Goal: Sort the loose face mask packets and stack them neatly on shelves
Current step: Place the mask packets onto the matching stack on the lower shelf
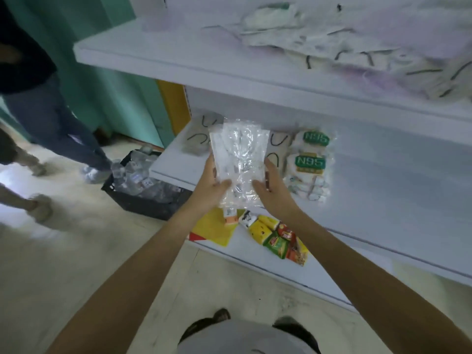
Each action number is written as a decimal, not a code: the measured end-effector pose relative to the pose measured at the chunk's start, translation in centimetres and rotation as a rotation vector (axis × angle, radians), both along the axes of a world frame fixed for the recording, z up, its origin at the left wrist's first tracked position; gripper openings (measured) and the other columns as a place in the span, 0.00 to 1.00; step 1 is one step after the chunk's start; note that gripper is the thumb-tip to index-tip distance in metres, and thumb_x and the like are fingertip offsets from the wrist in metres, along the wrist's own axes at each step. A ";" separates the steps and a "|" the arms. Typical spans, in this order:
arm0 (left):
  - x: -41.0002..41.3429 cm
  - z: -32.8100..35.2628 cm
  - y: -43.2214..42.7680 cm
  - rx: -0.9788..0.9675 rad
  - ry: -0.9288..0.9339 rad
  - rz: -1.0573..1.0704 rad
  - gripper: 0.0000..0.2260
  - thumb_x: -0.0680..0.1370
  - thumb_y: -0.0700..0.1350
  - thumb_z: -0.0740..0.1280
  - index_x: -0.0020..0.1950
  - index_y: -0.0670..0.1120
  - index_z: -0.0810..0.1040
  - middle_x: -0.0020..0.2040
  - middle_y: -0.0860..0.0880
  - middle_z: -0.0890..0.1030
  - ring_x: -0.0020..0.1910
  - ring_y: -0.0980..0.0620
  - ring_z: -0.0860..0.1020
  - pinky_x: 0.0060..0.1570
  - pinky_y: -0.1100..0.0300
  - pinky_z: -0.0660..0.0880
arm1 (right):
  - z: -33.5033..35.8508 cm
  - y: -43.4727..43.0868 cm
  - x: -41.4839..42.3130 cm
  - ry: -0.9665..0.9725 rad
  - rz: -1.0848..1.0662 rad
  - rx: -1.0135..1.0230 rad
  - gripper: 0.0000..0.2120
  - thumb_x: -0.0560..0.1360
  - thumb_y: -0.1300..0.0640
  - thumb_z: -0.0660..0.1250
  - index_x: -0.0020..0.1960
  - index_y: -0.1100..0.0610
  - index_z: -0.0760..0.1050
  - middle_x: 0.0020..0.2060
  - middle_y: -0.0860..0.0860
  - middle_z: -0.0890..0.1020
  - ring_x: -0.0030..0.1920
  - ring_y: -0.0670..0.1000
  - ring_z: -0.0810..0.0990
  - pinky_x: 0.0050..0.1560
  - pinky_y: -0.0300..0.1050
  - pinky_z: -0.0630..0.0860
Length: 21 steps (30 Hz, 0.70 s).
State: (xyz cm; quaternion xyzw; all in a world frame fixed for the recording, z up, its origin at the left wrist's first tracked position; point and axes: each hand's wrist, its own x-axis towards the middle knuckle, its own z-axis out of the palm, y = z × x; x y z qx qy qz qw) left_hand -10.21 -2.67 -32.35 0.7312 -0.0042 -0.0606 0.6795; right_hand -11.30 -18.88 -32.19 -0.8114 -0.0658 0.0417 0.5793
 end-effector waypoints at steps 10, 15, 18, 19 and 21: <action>5.6 -6.6 2.3 -0.062 0.375 -0.049 0.30 0.76 0.30 0.54 0.74 0.50 0.53 0.65 0.48 0.69 0.61 0.50 0.72 0.53 0.56 0.75 | -7.7 5.9 3.9 0.540 -0.270 0.243 0.13 0.78 0.66 0.53 0.48 0.51 0.71 0.41 0.51 0.78 0.37 0.50 0.76 0.36 0.41 0.75; 11.6 -7.4 3.5 0.001 0.560 -0.044 0.22 0.78 0.34 0.58 0.72 0.44 0.62 0.60 0.44 0.73 0.54 0.46 0.74 0.55 0.51 0.74 | -8.2 5.8 10.5 0.605 -0.415 0.327 0.17 0.78 0.67 0.53 0.65 0.59 0.66 0.52 0.57 0.74 0.44 0.55 0.76 0.39 0.43 0.75; 15.3 -7.8 4.6 0.024 0.545 -0.003 0.22 0.78 0.34 0.60 0.72 0.45 0.64 0.63 0.42 0.73 0.52 0.46 0.74 0.43 0.59 0.76 | -8.2 6.6 14.8 0.646 -0.405 0.340 0.17 0.78 0.65 0.52 0.66 0.58 0.67 0.55 0.56 0.73 0.50 0.55 0.75 0.43 0.45 0.75; 16.5 -8.0 5.0 0.048 0.513 0.024 0.22 0.78 0.33 0.59 0.71 0.45 0.65 0.62 0.42 0.74 0.50 0.47 0.74 0.40 0.61 0.75 | -8.4 7.1 15.9 0.671 -0.399 0.352 0.16 0.78 0.65 0.52 0.63 0.57 0.68 0.55 0.55 0.74 0.48 0.54 0.76 0.44 0.46 0.75; 18.8 -8.7 5.9 0.113 0.442 0.043 0.20 0.77 0.32 0.58 0.67 0.46 0.68 0.56 0.44 0.75 0.47 0.48 0.75 0.37 0.62 0.74 | -8.9 8.0 17.9 0.699 -0.382 0.375 0.13 0.78 0.66 0.53 0.59 0.56 0.69 0.53 0.55 0.75 0.43 0.51 0.77 0.44 0.46 0.76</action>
